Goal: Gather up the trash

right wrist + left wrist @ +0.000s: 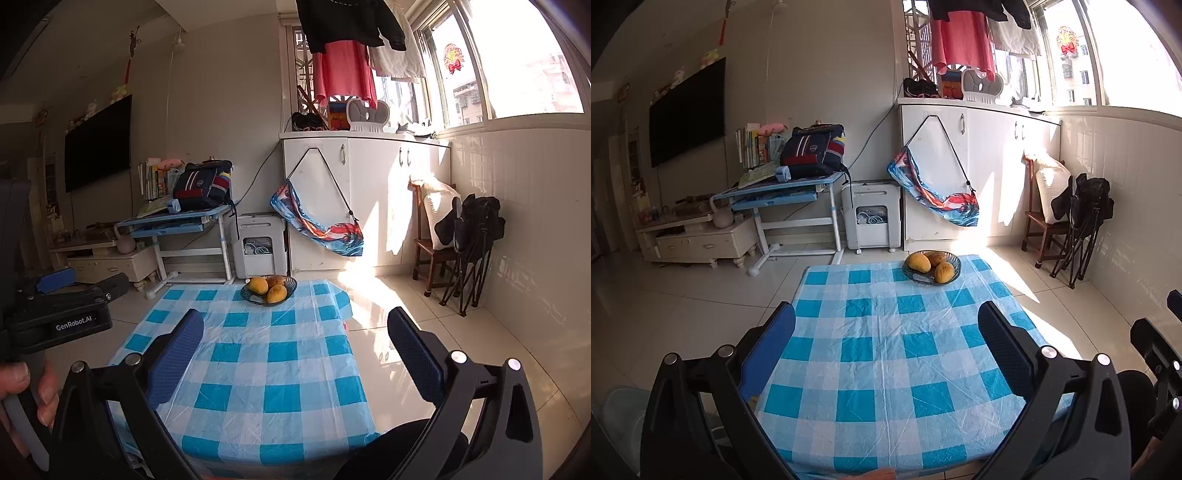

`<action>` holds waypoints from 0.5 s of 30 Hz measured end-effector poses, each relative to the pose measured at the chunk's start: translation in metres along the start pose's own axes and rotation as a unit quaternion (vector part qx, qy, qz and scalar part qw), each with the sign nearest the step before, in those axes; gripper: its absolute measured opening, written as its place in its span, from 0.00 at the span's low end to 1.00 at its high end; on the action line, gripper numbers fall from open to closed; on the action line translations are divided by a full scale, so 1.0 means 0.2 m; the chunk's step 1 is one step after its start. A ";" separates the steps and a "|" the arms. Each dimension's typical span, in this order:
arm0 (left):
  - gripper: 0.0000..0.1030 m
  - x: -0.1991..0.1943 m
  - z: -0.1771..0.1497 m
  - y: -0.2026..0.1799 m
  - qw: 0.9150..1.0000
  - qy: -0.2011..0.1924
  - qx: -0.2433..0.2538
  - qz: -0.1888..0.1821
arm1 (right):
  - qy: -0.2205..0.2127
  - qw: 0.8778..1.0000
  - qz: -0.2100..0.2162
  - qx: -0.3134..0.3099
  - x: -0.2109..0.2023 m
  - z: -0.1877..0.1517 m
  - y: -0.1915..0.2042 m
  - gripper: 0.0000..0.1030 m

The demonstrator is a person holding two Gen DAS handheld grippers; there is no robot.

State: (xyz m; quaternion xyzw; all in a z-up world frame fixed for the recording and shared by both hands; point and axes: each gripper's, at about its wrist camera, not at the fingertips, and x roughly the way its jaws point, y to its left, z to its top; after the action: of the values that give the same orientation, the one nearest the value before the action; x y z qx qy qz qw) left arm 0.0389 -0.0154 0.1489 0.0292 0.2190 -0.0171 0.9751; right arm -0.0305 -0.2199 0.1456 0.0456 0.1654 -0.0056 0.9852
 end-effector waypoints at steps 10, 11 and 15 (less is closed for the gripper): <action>0.93 -0.17 -0.03 -0.04 1.000 -0.013 0.006 0.001 | -0.013 1.000 -0.002 0.007 -0.10 0.00 -0.02 0.93; 0.93 -0.19 -0.03 -0.04 1.000 -0.015 0.005 0.002 | -0.014 1.000 -0.001 0.005 -0.11 0.00 -0.02 0.93; 0.93 -0.26 -0.04 -0.04 1.000 -0.015 0.013 0.010 | -0.008 1.000 0.003 0.000 -0.13 0.00 0.02 0.93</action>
State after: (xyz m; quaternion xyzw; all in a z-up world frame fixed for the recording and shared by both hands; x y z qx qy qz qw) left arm -0.0112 -0.0226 0.1638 0.0436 0.2033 -0.0102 0.9781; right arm -0.0546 -0.2164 0.1544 0.0460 0.1569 -0.0029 0.9865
